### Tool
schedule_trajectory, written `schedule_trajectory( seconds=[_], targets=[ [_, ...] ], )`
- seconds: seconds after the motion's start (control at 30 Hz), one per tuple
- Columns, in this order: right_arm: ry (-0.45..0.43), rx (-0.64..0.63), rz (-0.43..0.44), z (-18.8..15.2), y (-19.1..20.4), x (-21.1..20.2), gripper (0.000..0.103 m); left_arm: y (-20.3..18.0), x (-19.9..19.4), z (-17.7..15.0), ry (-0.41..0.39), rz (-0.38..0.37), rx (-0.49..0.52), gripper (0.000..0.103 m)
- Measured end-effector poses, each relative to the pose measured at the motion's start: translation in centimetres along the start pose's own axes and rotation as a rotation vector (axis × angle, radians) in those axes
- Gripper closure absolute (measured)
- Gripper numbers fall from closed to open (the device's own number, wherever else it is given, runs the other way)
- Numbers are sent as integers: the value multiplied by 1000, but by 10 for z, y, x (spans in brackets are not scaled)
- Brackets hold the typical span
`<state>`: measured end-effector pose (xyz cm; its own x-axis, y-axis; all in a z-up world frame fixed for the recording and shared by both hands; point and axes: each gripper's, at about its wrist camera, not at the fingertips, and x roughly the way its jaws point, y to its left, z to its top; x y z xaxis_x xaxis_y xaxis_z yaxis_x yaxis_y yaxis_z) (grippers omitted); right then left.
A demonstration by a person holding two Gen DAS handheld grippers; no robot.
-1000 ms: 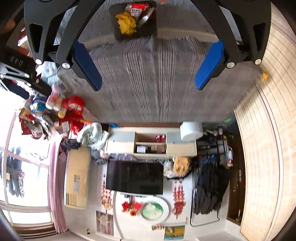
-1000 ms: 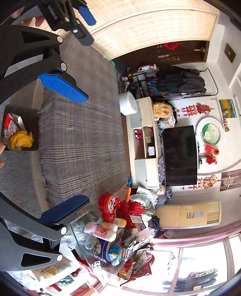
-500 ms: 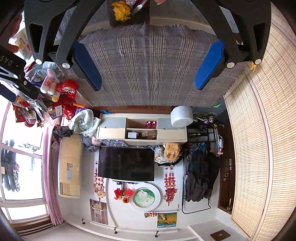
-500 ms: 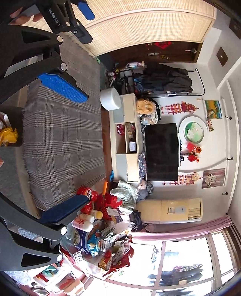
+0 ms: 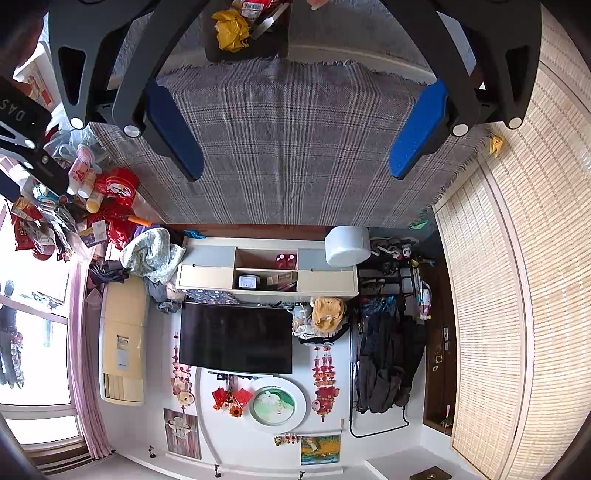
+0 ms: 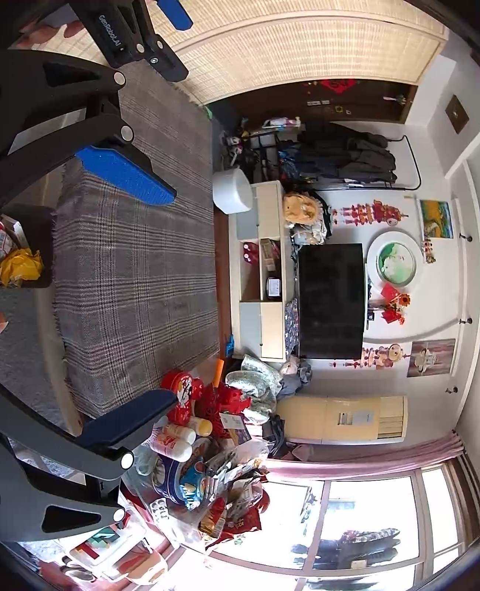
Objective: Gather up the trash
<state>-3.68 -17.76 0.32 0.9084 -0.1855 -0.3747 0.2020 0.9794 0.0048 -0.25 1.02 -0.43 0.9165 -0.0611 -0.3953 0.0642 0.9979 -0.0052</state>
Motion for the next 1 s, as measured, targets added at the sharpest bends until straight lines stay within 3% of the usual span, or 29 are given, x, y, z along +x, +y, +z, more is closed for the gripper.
schedule_trajectory(
  seconds=[1.0],
  targets=[
    [-2,6,8,0,-2,-4,3,-5,-5,-5,-5,-10,-4,8]
  ],
)
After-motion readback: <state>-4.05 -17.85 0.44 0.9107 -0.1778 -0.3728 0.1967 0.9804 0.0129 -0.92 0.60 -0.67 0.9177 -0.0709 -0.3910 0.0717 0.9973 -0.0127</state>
